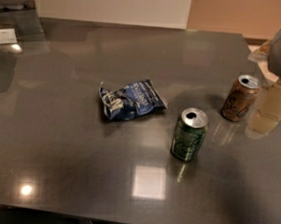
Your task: Pick orange can
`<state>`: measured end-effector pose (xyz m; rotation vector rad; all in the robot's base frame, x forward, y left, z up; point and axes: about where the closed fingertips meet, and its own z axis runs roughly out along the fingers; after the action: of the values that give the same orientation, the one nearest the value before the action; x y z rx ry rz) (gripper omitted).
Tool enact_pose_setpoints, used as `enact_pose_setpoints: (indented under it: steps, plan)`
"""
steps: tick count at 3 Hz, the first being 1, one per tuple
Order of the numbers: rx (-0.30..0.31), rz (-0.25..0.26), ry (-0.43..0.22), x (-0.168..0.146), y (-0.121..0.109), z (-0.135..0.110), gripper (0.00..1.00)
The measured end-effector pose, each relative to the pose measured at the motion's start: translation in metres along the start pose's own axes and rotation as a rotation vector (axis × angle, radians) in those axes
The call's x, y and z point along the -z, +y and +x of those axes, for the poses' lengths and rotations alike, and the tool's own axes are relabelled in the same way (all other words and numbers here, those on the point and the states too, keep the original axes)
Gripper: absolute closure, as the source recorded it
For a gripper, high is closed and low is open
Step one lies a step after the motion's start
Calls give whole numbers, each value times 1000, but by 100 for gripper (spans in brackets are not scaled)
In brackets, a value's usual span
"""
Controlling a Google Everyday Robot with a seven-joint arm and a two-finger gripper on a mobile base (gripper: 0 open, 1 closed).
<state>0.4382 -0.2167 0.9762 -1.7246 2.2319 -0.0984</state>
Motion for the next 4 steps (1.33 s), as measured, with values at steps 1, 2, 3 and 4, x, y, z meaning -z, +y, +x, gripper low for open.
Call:
enact_pose_setpoints:
  steps: [1, 2, 3, 4]
  plan:
    - [-10, 10, -7, 0, -8, -1, 0]
    - [-75, 24, -53, -7, -30, 4, 0]
    - [-157, 18, -131, -19, -57, 13, 0]
    - [-204, -6, -198, -34, -78, 22, 0]
